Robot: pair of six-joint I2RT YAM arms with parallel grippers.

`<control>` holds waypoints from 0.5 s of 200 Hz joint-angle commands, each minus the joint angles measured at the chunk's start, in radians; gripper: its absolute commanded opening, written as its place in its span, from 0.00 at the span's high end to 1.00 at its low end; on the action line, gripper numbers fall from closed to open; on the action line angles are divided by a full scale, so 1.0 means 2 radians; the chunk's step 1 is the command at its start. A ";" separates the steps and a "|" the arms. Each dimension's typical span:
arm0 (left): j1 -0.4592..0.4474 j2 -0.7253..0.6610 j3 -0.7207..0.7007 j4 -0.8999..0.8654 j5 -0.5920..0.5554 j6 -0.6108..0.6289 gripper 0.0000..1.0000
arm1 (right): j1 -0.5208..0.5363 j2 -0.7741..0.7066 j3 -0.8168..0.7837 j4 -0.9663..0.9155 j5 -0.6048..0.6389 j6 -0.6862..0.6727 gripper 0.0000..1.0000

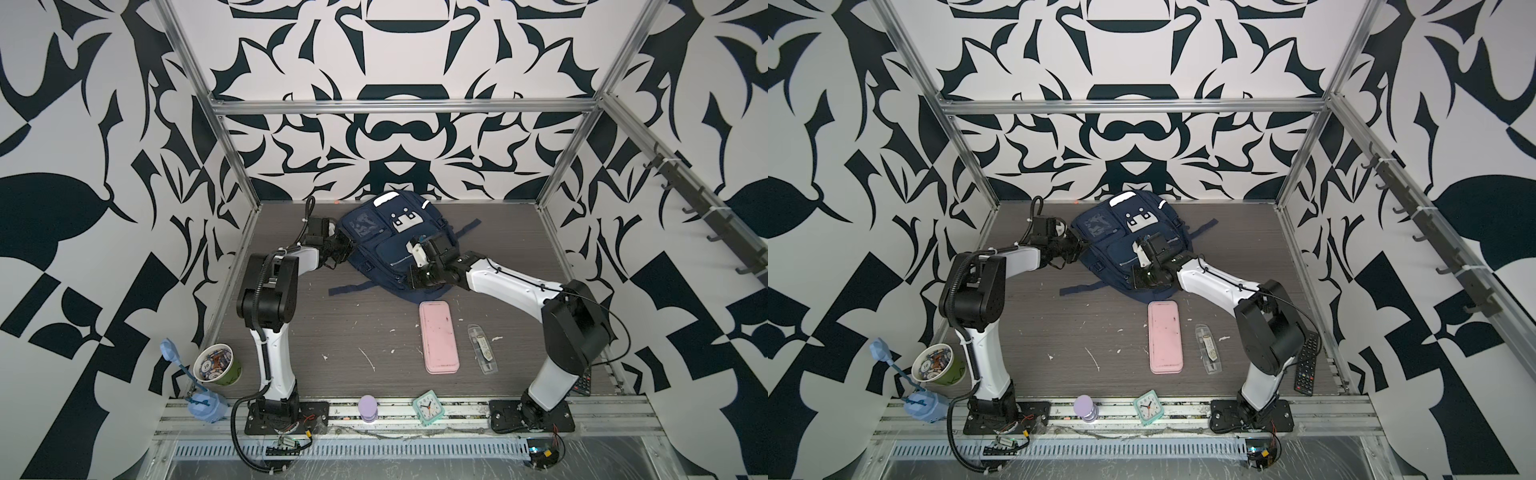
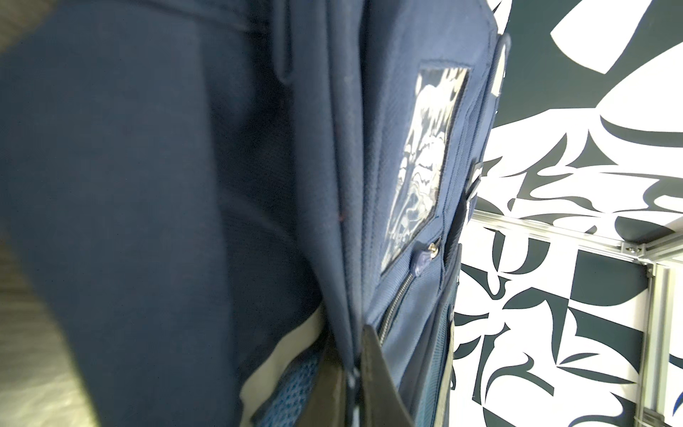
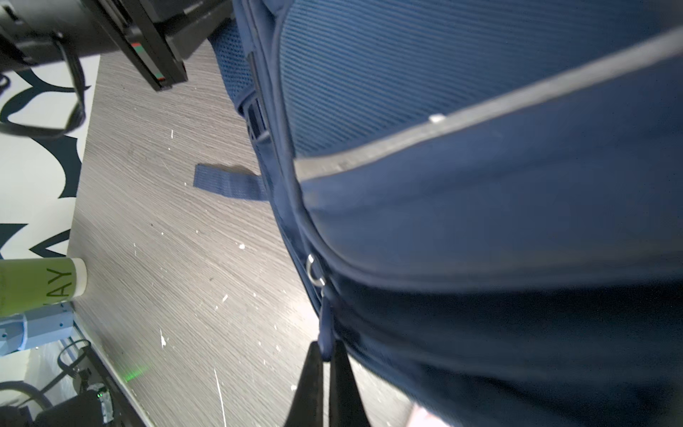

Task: Pack books, pencil case, and school supplies into a backpack
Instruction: Unzip the student bag at the top-center of the table.

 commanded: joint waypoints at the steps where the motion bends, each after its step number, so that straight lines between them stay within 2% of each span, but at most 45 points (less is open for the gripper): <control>1: -0.012 -0.014 0.001 0.019 0.008 -0.009 0.92 | 0.008 0.024 0.052 0.030 -0.008 0.024 1.00; 44: -0.011 -0.022 -0.011 0.016 0.008 -0.007 0.91 | 0.014 0.078 0.126 0.028 0.005 0.051 1.00; 100: -0.015 -0.043 -0.051 0.026 0.012 -0.005 0.90 | 0.011 0.136 0.214 -0.005 0.011 0.051 1.00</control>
